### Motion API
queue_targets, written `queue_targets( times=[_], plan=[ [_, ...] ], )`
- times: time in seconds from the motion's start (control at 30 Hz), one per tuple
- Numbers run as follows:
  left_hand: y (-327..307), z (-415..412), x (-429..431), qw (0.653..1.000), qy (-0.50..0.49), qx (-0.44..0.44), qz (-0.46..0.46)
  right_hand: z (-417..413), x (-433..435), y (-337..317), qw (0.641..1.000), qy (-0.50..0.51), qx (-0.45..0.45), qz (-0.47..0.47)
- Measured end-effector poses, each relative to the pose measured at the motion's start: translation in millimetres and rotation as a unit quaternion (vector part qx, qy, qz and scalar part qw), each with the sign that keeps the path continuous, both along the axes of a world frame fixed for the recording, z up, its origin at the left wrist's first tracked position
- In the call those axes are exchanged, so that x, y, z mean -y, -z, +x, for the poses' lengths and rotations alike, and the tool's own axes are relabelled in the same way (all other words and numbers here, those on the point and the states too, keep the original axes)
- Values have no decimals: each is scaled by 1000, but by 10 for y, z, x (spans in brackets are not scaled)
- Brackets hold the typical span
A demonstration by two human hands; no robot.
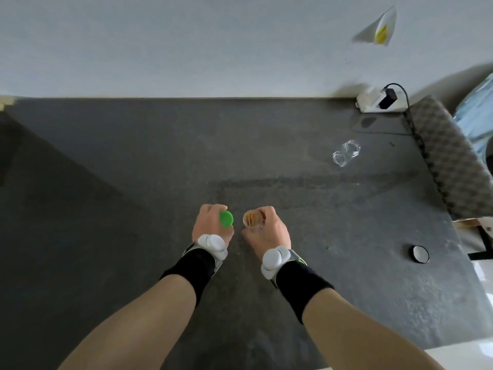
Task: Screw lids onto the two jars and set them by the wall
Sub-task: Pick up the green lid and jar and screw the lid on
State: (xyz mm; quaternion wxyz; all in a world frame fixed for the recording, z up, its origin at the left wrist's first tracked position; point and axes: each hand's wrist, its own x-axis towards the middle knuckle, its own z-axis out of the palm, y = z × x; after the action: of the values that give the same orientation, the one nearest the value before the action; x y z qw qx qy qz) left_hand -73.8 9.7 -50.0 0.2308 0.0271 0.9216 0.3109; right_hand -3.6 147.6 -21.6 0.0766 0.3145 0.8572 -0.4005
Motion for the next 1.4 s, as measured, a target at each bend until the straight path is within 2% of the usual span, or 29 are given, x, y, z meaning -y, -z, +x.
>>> queue_targets(
  times=[0.1, 0.27, 0.47, 0.87, 1.4],
  plan=[
    [-170, 108, -39, 995, 40, -51, 76, 25, -6, -47, 1000, -21, -6, -4],
    [-354, 166, -53, 987, 103, -84, 85, 49, -80, -106, 997, -74, -1, 6],
    [-557, 214, -183, 990, 90, 1, 113, 104, -261, -130, 993, -115, 20, 17],
    [-774, 350, -501, 994, 49, 41, 92, 188, -790, -331, 965, -252, -20, 73],
    [-864, 158, -613, 984, 129, 108, 55, 201, -919, -487, 949, -292, -27, 114]
  ],
)
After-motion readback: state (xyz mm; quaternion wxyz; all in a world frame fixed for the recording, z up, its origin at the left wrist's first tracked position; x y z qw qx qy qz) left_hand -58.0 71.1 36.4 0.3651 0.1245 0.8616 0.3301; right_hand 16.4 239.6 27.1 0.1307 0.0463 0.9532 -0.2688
